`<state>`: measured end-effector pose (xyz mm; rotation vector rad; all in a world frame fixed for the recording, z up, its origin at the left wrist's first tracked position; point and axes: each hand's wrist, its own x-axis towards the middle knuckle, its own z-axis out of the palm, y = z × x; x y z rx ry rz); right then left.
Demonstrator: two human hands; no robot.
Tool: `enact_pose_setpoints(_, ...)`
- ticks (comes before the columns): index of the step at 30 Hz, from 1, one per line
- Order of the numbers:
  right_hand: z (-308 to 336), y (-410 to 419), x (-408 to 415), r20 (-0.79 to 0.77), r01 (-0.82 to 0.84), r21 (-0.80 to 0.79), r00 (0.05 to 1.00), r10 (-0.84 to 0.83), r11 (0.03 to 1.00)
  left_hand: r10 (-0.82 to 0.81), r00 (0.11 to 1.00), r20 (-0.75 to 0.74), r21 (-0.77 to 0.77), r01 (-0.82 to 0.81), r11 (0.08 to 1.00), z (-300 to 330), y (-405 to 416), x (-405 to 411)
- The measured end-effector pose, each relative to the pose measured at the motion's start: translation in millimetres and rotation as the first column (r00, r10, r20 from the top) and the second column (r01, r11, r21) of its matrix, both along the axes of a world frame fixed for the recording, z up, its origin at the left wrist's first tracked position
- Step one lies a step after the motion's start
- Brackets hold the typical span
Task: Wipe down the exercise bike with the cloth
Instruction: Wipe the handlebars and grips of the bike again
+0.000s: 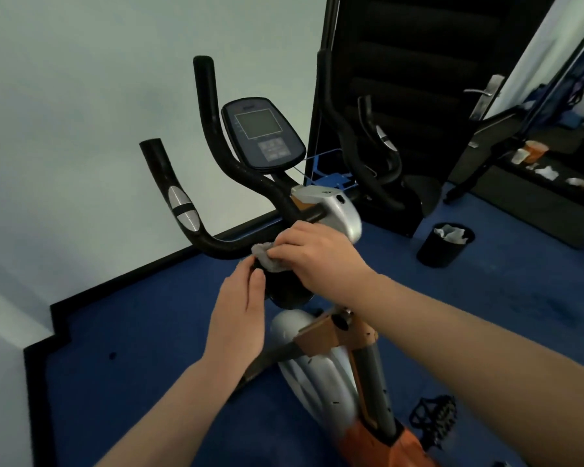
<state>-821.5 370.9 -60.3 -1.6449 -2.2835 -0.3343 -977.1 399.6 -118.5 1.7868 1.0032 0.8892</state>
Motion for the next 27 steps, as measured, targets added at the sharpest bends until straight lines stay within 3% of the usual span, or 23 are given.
enact_pose_setpoints(4, -5.2, 0.4, 11.3, 0.02, -0.026, 0.022, 0.999, 0.025, 0.999, -0.001, 1.0, -0.005, 0.003, 0.001, 1.0, 4.1, 1.2, 1.7)
enact_pose_setpoints(7, -13.9, -8.4, 8.4, -0.015, 0.052, 0.103, 0.999, -0.05, 0.993, 0.0, 1.0, -0.005, -0.004, 0.0, 1.0, 3.6, 2.5, 0.6)
enact_pose_setpoints(13, -48.9, -33.9, -9.4, -0.338, 0.35, 0.268, 0.906, -0.253, 0.898, 0.002, 1.0, 0.02, -0.025, -0.002, 1.0, 3.4, 0.7, -0.8)
enact_pose_setpoints(16, -65.3, -41.9, -28.6, -0.593, 0.496, 0.213, 0.75, -0.293, 0.842, -0.005, 1.0, 0.024, -0.018, 0.005, 1.0, 2.3, 1.2, -0.8)
enact_pose_setpoints(20, -74.1, -47.1, -60.6, -0.872, 0.638, 0.023, 0.39, -0.296, 0.77, 0.005, 1.0, 0.019, -0.004, -0.005, 1.0, 1.2, 0.0, -0.2)
enact_pose_setpoints(23, -69.9, -46.7, -79.8, -0.956, 0.651, -0.13, 0.119, -0.27, 0.748, -0.005, 1.0, 0.026, -0.014, 0.005, 1.0, -0.3, -0.7, 0.7)
enact_pose_setpoints(27, -57.9, -42.7, -92.8, -0.944, 0.648, -0.307, -0.116, -0.309, 0.697, -0.025, 0.999, 0.02, -0.012, 0.025, 1.0, -1.8, -0.3, -2.7)
